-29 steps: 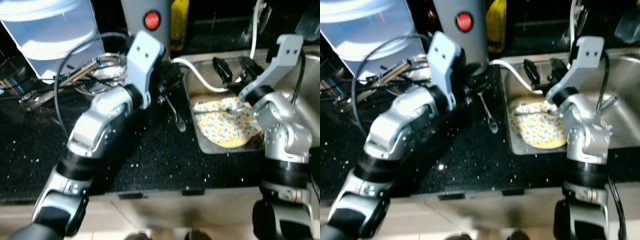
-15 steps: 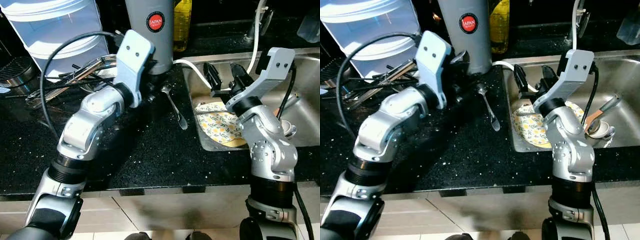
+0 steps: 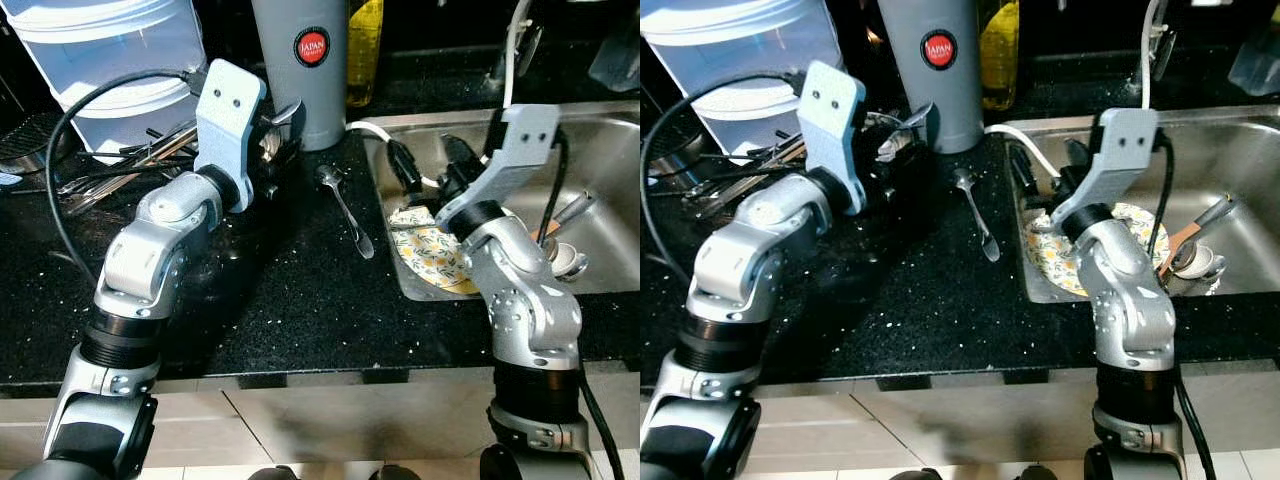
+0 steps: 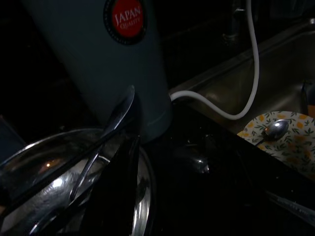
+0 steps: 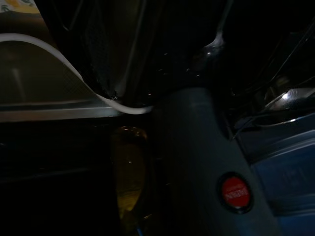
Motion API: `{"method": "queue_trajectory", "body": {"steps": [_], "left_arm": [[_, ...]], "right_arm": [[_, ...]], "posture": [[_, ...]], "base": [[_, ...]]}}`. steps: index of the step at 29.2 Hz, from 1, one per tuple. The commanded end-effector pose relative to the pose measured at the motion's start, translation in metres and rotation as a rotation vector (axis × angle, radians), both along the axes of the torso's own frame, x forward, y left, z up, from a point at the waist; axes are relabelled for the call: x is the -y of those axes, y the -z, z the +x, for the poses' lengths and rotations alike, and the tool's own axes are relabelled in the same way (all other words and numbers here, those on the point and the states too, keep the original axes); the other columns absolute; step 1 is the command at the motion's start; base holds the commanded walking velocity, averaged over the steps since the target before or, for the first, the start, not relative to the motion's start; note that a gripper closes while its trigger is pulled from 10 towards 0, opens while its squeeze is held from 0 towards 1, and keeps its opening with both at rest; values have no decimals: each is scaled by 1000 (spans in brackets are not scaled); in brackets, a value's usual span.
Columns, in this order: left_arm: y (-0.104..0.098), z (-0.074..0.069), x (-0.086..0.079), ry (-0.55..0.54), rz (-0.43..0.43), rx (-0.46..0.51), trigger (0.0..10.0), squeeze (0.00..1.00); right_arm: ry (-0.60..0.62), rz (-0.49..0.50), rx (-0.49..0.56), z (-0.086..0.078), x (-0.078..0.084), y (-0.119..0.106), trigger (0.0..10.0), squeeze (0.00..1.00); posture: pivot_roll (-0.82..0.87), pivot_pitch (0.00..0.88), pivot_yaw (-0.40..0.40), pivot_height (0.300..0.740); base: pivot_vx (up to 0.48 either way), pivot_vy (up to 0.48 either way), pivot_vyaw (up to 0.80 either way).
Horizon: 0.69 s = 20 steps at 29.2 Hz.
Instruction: Kitchen organization
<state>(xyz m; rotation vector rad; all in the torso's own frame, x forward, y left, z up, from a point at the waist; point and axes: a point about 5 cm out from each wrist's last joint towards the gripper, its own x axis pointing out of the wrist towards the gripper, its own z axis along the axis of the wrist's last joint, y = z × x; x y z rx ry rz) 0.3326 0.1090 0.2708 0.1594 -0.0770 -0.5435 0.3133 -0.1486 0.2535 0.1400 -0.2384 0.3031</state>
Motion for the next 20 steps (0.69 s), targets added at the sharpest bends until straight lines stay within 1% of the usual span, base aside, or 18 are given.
{"method": "queue_trajectory", "body": {"steps": [1,3,4,7,8,10,11,12,14,15,17,20], "left_arm": [[12,6,10,11,7,-47,10000,0],[12,6,10,11,7,-47,10000,0],[14,12,17,14,-4,-66,10000,0],[14,12,17,14,-4,-66,10000,0],[25,21,25,2,-3,-122,10000,0],[25,21,25,2,-3,-122,10000,0],[39,27,34,3,16,-168,10000,0],[39,27,34,3,16,-168,10000,0],[62,32,47,44,45,-248,10000,0],[62,32,47,44,45,-248,10000,0],[73,35,51,86,45,-306,10000,0],[77,37,51,108,47,-326,10000,0]], "right_arm": [[-8,-12,5,1,-4,-1,10000,0],[-8,-12,5,1,-4,-1,10000,0],[-10,-15,6,2,-5,-2,10000,0],[-10,-15,6,2,-5,-2,10000,0],[-10,-16,6,2,-5,-2,10000,0],[-10,-16,6,2,-5,-2,10000,0],[-7,-19,5,2,-6,-2,10000,0],[-7,-19,5,2,-6,-2,10000,0],[4,-22,1,1,-5,0,10000,0],[4,-22,1,1,-5,0,10000,0],[14,-27,-4,0,-4,1,10000,0],[19,-30,-7,-1,-4,2,10000,0]], "posture": [[54,44,53,740],[54,44,53,740],[54,42,53,740],[54,42,53,740],[49,43,58,740],[49,43,58,740],[43,45,62,740],[43,45,62,740],[32,47,67,740],[32,47,67,740],[20,54,77,740],[20,54,77,740]], "base": [[0,0,0],[0,0,0],[0,0,0],[0,0,0],[0,0,0],[0,0,0],[0,0,0],[0,0,0],[0,0,0],[0,0,0],[0,0,0],[0,0,0]]}}
